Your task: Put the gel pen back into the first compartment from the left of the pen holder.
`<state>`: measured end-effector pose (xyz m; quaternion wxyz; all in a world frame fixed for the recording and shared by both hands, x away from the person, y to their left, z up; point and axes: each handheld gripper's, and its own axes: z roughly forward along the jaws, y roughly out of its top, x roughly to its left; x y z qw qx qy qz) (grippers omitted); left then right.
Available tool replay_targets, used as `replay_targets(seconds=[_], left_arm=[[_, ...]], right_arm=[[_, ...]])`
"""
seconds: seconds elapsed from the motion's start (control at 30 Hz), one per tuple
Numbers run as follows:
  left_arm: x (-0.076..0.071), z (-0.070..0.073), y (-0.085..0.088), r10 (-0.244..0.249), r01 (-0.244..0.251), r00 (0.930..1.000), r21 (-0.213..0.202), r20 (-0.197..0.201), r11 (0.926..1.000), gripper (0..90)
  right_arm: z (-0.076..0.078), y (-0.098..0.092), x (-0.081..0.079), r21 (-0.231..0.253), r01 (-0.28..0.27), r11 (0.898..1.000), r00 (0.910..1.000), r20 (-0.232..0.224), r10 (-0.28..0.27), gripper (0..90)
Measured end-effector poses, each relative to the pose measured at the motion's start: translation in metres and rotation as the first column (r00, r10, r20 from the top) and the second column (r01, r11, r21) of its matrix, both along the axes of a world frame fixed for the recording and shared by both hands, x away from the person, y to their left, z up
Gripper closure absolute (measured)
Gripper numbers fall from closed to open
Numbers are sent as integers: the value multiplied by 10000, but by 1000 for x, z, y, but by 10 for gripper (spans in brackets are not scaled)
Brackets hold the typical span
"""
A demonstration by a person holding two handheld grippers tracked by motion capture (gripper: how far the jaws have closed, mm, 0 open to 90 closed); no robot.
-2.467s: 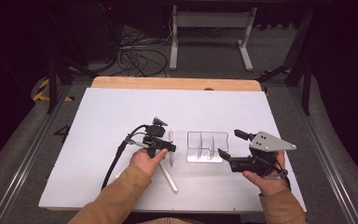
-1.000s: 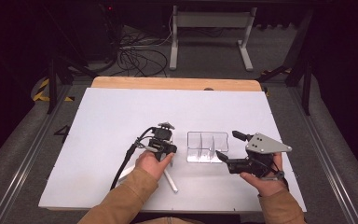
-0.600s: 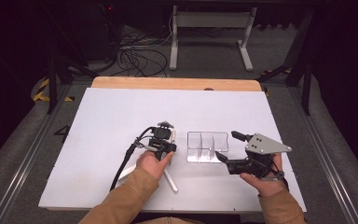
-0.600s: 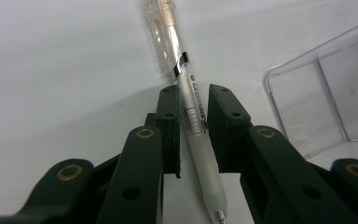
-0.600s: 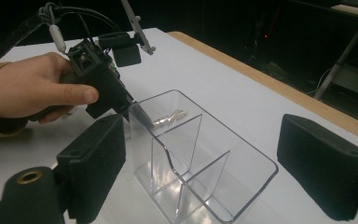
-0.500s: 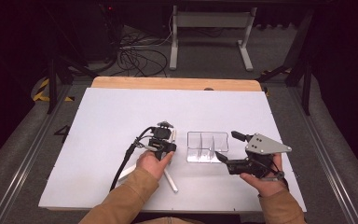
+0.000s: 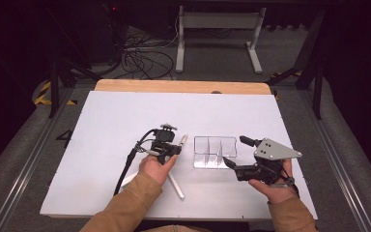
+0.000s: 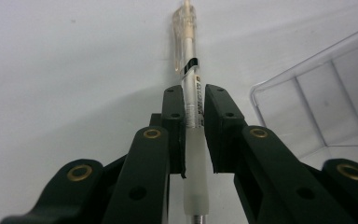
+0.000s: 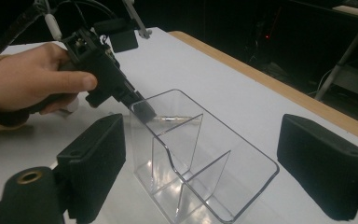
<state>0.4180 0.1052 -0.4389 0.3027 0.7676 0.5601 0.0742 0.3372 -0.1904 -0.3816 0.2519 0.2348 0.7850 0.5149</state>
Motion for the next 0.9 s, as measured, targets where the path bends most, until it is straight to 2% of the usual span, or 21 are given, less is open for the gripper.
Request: replay_targets(seconds=[0.2, 0.4, 0.43, 0.5, 0.6, 0.63, 0.67, 0.83, 0.9], left_arm=[[-4, 10, 9, -97, 109, 9984, -207, 559, 9997, 793], [-9, 23, 18, -591, 605, 9919, -86, 1125, 9981, 793], [-11, 25, 19, -645, 676, 9920, -258, 1083, 9974, 793], [-13, 31, 23, -826, 846, 9881, -98, 1300, 9964, 793], [-18, 40, 28, -1025, 1074, 9847, -273, 1411, 9938, 794], [-20, 44, 30, -1118, 1155, 9817, -153, 1542, 9932, 794], [-22, 48, 32, -1177, 1234, 9814, -293, 1514, 9919, 794], [-30, 66, 41, -1684, 1749, 9677, -182, 1876, 9844, 793], [-33, 72, 44, -1831, 1897, 9656, -185, 1849, 9817, 794]], right_arm=[[0, 0, 0, -13, -34, 10000, 10000, 11, 34, 160], [0, 1, 0, -40, -61, 10000, 10000, 22, 61, 160], [0, 1, 0, -35, -59, 10000, 10000, 29, 59, 160], [0, 1, 0, -29, -51, 10000, 10000, 36, 51, 160], [0, 0, -1, -24, -45, 10000, 10000, 15, 45, 160], [0, 0, -1, -17, -56, 10000, 10000, 22, 56, 160], [0, 0, -1, -11, -60, 10000, 10000, 23, 60, 160], [1, 0, -1, -19, -43, 10000, 10000, 70, 43, 160], [1, 0, -1, -3, -60, 10000, 10000, 75, 60, 160]])
